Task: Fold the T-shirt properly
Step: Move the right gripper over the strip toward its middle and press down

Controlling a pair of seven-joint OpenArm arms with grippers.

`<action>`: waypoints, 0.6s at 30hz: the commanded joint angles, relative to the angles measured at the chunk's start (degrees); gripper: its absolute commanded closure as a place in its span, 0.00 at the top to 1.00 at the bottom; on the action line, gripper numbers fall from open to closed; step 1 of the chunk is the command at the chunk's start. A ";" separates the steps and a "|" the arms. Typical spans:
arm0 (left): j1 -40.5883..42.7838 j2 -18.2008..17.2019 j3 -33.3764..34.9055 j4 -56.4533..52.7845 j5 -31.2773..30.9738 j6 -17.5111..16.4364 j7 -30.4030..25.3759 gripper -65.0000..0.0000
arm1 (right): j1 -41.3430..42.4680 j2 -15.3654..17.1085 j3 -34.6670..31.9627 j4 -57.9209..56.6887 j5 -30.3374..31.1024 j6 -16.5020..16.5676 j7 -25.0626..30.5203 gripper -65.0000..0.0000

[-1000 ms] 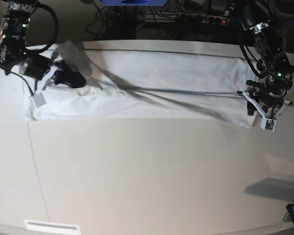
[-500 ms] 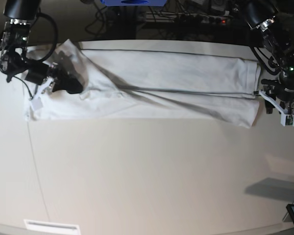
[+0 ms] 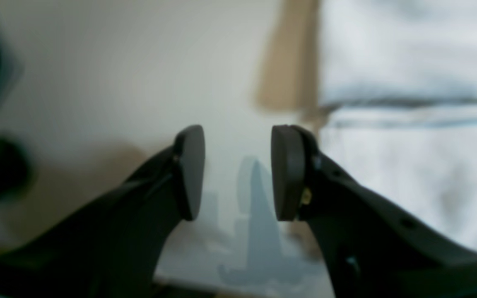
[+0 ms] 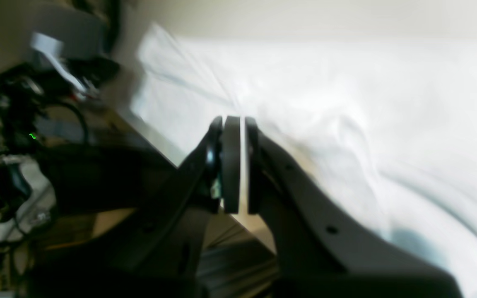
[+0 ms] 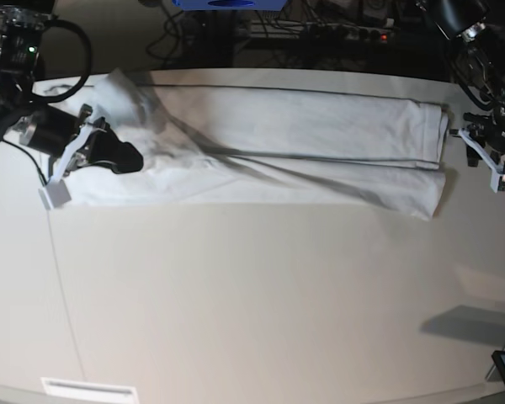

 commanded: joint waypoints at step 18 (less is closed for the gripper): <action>12.65 -1.28 -4.57 3.58 -0.57 -0.93 -7.07 0.40 | 5.69 -4.05 -38.43 2.54 -23.81 -0.14 9.41 0.02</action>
